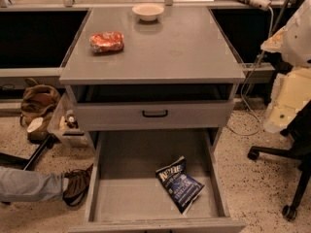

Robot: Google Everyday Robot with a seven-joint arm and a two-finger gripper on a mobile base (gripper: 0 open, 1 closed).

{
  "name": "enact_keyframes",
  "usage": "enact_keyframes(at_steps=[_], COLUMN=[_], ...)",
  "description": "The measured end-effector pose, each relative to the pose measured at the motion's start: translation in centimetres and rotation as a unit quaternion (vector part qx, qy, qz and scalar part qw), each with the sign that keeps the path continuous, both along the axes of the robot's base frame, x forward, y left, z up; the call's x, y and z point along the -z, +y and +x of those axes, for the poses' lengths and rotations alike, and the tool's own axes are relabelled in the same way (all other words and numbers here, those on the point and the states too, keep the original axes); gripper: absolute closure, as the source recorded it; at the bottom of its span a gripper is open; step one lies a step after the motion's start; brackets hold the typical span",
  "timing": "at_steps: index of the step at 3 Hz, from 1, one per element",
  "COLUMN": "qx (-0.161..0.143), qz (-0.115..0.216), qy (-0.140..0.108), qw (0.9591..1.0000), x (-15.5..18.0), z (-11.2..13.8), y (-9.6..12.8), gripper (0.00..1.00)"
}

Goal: Pick blue chip bag from middle drawer and place on counter

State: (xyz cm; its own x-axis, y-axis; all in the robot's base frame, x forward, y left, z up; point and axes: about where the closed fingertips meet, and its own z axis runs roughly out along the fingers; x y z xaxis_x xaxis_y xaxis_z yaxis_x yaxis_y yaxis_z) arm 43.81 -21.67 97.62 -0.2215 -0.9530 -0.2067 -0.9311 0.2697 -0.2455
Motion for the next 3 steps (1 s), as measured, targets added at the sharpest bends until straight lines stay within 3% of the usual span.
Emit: enact_keyframes(at_steps=[2, 3], qx=[0.006, 0.017], qz=[0.002, 0.014], qy=[0.001, 0.003], qw=[1.0000, 0.9998], x=[1.3, 4.6], z=[-0.3, -1.4], y=[-0.5, -1.3], gripper=[0.00, 0.00])
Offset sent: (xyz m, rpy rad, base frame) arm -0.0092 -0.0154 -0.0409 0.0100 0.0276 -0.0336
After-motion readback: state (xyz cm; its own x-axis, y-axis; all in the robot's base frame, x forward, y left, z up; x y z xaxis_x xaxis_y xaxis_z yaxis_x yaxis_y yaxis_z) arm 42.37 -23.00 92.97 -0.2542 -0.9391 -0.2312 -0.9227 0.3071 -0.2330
